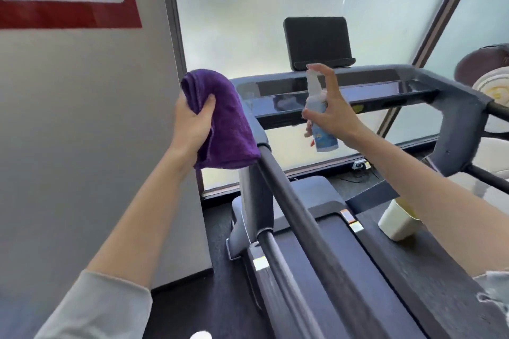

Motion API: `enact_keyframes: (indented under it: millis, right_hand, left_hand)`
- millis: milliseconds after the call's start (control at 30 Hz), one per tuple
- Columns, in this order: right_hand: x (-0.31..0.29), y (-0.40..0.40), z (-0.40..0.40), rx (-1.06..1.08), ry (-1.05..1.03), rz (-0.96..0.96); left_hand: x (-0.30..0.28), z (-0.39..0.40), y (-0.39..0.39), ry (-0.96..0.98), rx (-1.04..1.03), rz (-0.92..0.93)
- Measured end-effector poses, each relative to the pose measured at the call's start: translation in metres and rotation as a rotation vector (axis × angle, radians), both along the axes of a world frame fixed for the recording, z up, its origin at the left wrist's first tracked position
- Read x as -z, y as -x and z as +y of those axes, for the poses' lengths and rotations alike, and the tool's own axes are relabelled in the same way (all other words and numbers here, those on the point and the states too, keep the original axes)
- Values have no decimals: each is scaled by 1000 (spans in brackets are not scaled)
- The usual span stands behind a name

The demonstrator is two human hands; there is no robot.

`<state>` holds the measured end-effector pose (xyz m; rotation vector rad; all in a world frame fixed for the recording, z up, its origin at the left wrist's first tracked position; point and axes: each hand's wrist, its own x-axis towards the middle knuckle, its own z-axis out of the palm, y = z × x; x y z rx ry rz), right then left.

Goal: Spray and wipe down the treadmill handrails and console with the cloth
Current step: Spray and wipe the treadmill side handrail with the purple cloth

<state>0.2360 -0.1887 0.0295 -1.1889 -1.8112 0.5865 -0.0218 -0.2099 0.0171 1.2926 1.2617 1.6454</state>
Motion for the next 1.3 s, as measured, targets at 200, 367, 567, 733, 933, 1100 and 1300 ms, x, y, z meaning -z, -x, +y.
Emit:
enact_keyframes:
  millis: [200, 367, 567, 733, 933, 1100, 1300]
  right_hand:
    - [17, -3, -41, -36, 7, -54]
    - [29, -8, -71, 0, 19, -54]
    - [51, -21, -120, 93, 52, -39]
    - [55, -20, -138, 77, 94, -96]
    - [51, -14, -126, 86, 47, -330]
    - [49, -21, -110, 111, -16, -400]
    - [51, -12, -95, 100, -21, -443]
  left_hand:
    - [9, -62, -17, 14, -80, -13]
    - [29, -95, -7, 102, -111, -9]
    - [47, -126, -2, 158, -74, -41]
    - [49, -145, -15, 140, -35, -27]
    - [49, -156, -19, 133, -54, 29]
    - [48, -157, -28, 150, -90, 36]
    - [46, -154, -35, 151, -102, 26]
